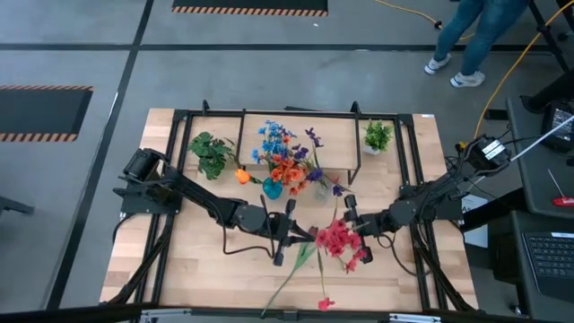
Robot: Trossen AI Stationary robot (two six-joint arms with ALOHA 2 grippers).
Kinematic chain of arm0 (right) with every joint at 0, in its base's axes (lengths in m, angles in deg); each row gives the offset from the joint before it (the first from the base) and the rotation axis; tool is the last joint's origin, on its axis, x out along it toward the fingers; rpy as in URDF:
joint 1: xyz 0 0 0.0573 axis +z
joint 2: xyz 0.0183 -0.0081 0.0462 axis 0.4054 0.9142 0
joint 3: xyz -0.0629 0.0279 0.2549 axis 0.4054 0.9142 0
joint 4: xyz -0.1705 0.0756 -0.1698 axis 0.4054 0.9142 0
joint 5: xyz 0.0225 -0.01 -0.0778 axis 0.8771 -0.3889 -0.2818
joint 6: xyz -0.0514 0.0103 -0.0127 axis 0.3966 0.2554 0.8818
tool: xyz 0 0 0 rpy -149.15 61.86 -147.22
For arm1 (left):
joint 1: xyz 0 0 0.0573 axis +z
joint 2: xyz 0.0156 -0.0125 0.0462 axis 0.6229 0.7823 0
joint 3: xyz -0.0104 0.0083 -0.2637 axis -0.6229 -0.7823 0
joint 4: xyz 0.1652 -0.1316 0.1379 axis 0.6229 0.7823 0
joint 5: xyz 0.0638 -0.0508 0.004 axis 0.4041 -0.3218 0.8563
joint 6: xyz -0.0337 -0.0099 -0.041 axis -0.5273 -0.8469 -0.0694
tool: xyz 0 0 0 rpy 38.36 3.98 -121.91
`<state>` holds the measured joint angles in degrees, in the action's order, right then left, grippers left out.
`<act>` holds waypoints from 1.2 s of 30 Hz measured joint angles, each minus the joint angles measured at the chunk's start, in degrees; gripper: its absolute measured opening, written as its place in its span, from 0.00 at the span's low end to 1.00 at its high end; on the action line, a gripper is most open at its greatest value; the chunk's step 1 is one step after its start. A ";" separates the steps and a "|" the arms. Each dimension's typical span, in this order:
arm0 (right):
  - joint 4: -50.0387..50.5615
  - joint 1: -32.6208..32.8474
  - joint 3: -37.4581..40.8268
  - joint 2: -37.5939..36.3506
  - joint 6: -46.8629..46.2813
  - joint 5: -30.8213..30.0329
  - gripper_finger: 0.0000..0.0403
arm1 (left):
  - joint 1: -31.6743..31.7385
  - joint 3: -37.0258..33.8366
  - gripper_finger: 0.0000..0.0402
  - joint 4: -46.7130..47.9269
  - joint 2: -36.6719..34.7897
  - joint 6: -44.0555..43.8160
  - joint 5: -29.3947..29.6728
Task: Pick and place flowers into a vace then onto a shelf
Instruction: Put the red flowers into the transparent vase
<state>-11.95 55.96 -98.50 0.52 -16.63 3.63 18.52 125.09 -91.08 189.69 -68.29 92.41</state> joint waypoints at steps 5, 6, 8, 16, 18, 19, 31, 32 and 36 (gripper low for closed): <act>-0.58 -2.01 0.00 0.00 -1.23 0.29 0.38 | 0.82 0.00 0.01 0.03 0.02 0.49 -1.70; -0.58 -2.29 -0.10 0.11 -1.25 1.03 0.38 | 1.20 0.00 0.01 0.03 0.02 0.47 -2.54; -0.48 -2.73 -1.11 0.95 -1.05 3.34 0.38 | 1.94 0.00 0.01 0.03 0.02 0.47 -3.26; 2.11 -3.96 -5.94 5.84 2.82 4.62 0.38 | 4.69 0.00 0.01 0.15 0.02 0.38 -6.49; 2.11 -4.51 -6.25 5.99 3.27 4.67 0.38 | 5.07 0.00 0.01 0.05 0.02 0.34 -8.29; 2.08 -4.75 -6.33 5.99 3.29 4.69 0.38 | 5.16 0.00 0.01 0.07 0.02 0.34 -8.82; 1.41 -6.40 -6.36 5.95 5.44 4.89 0.38 | 5.16 0.00 0.02 0.10 0.02 0.32 -9.25; 1.39 -6.40 -6.36 5.95 5.48 4.91 0.38 | 5.16 0.00 0.02 0.10 0.02 0.32 -9.25; 1.41 -6.47 -6.36 5.95 6.09 6.68 0.38 | 5.45 0.00 0.02 0.09 0.02 0.34 -9.27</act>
<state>-10.54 49.50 -104.86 6.46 -10.54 10.32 23.97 125.09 -90.99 189.71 -67.95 83.14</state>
